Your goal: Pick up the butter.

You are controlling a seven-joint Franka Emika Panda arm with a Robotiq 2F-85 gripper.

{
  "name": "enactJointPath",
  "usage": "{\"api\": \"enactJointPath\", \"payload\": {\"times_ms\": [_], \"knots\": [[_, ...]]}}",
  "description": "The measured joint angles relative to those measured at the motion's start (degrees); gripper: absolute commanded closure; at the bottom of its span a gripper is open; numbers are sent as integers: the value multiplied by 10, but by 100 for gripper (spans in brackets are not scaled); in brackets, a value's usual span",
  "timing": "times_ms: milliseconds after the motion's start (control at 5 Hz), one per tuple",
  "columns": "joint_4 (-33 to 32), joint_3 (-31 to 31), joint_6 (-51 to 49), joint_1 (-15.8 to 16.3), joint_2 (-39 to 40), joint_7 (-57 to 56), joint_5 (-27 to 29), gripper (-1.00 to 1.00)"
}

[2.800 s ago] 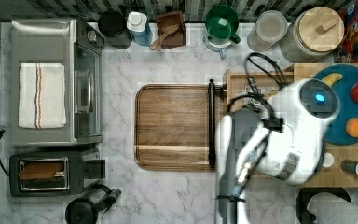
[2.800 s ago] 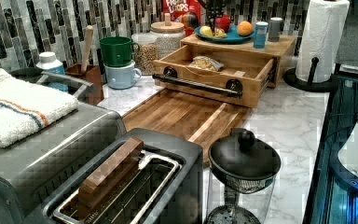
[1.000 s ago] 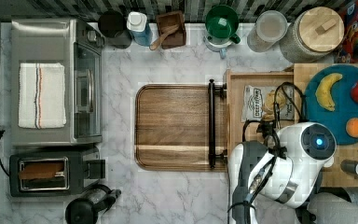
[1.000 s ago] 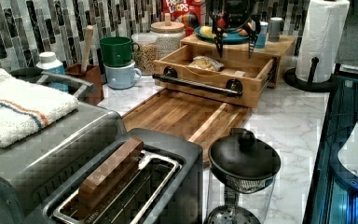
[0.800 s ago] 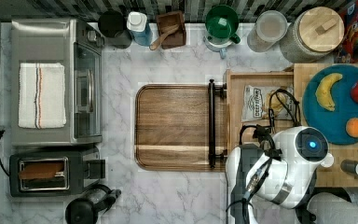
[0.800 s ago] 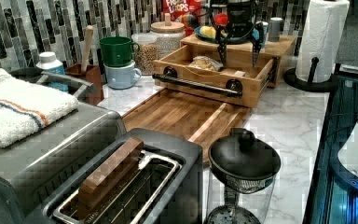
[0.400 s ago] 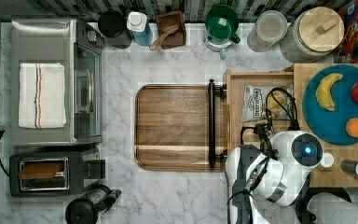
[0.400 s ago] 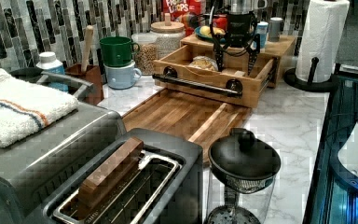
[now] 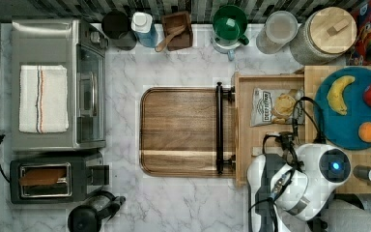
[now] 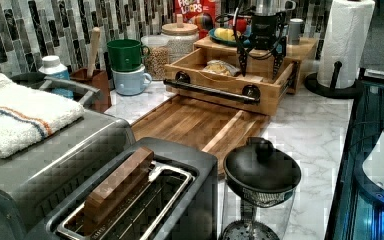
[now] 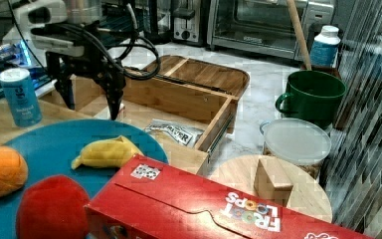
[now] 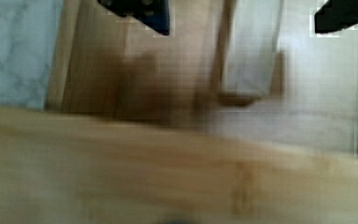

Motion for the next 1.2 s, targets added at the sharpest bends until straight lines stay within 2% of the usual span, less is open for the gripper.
{"api": "enactJointPath", "payload": {"times_ms": [400, 800, 1200], "knots": [[0, 9, 10, -21, 1, -8, 26, 100], [1, 16, 10, -4, 1, 6, 26, 100], [1, 23, 12, -3, -2, 11, 25, 100]]}}
